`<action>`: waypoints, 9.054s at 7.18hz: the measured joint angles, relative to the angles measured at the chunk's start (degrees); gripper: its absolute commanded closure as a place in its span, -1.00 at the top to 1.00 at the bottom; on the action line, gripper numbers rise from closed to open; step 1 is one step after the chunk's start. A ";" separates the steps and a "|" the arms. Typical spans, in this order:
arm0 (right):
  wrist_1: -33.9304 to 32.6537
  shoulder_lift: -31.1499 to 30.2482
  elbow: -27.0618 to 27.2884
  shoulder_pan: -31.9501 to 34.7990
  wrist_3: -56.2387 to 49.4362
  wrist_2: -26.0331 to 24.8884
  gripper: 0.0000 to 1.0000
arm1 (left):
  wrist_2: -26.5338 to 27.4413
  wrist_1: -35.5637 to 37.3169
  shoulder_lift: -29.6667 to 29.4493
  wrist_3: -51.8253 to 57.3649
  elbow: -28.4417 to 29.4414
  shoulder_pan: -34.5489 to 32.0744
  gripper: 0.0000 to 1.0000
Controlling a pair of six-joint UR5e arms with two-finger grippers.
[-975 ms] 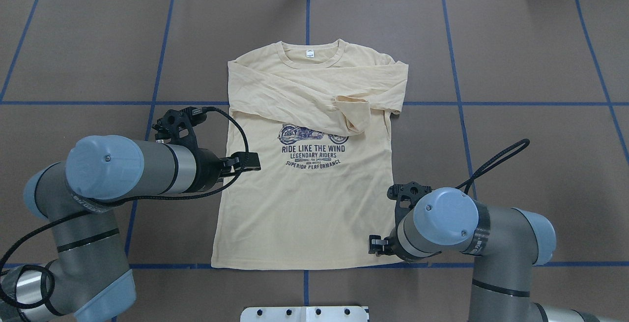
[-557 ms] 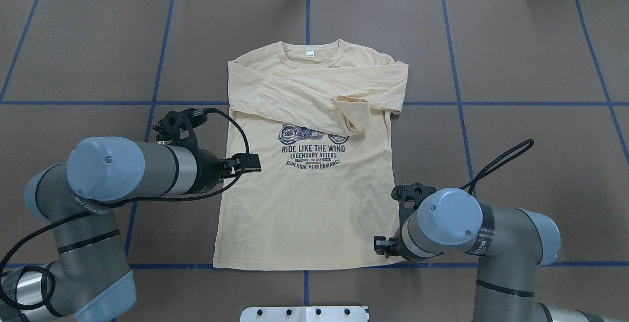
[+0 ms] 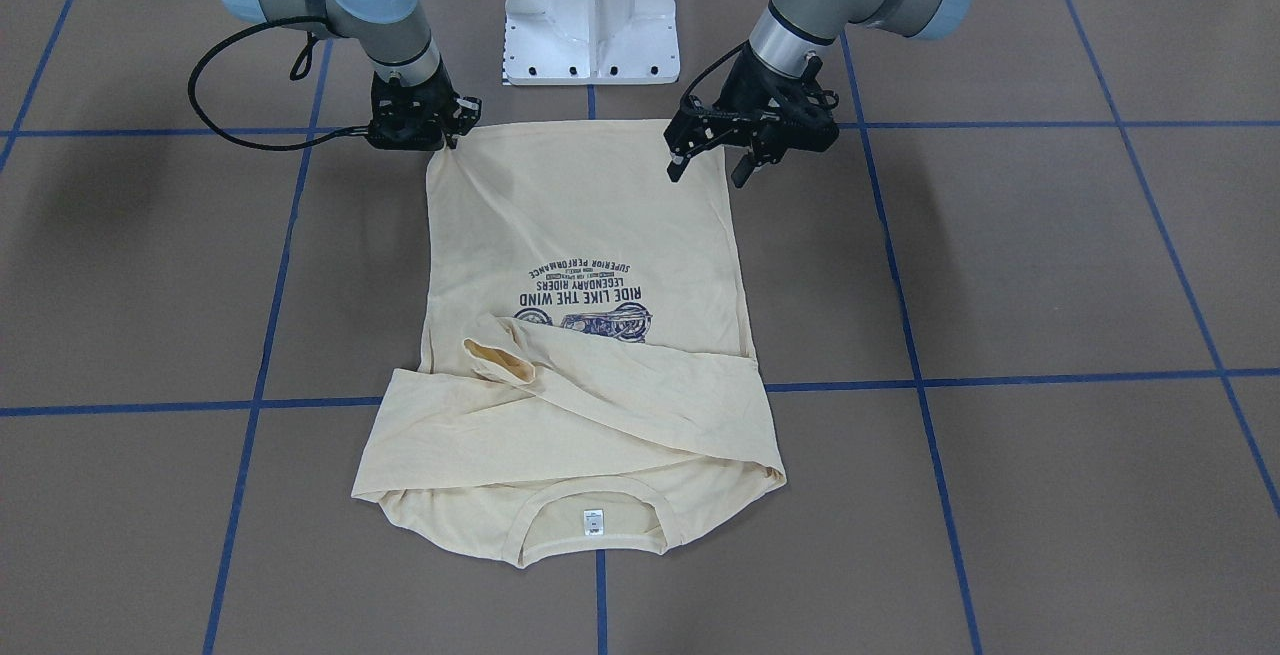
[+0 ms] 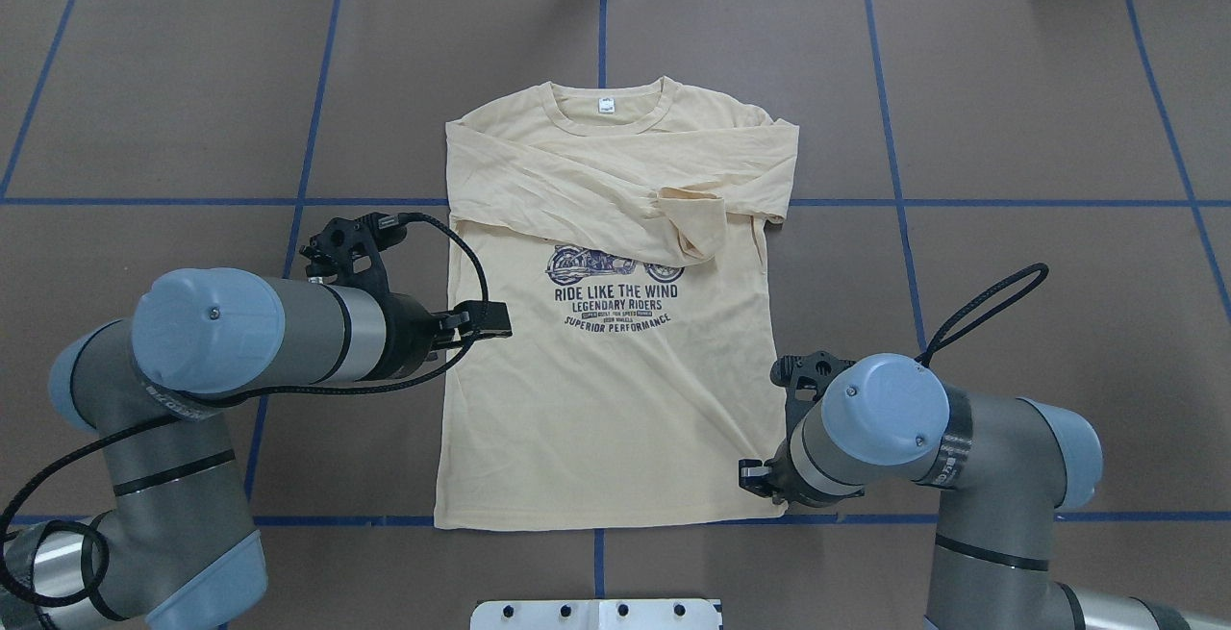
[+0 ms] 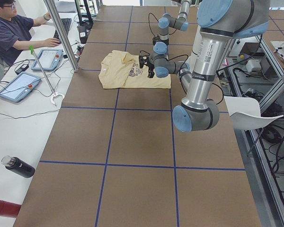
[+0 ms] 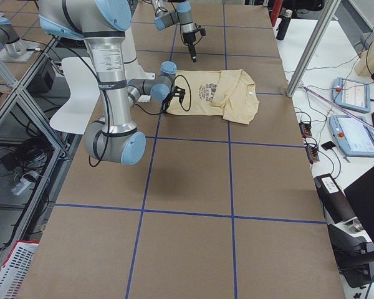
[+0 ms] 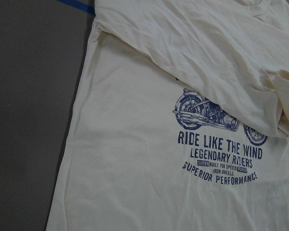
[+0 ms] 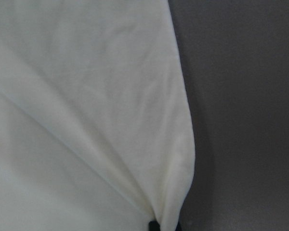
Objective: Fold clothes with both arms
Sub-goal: 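Grasp the hem corners with both grippers, then hold the hem corners closed in both grippers before lifting, then lift the hem with both grippers and carry it toward the collar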
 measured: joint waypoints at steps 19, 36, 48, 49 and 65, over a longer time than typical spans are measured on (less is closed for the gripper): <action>0.68 0.90 4.34 2.77 0.09 -0.11 -1.00 | 2.12 23.91 0.28 -1.88 -2.14 17.19 0.40; 0.68 0.74 4.38 3.09 0.06 -0.12 -1.00 | 2.02 27.23 -1.71 -1.75 -2.15 15.04 -1.00; 0.68 0.82 4.09 3.00 0.01 -0.11 -1.00 | 2.02 30.30 -1.93 -1.59 -2.13 15.27 -0.17; 0.68 0.82 4.06 3.02 0.00 -0.11 -1.00 | 2.02 30.26 -1.93 -1.56 -2.05 15.29 -0.18; 0.07 -2.04 7.62 0.46 6.91 8.34 -1.00 | -0.87 42.52 0.22 -1.56 -16.39 18.03 -1.00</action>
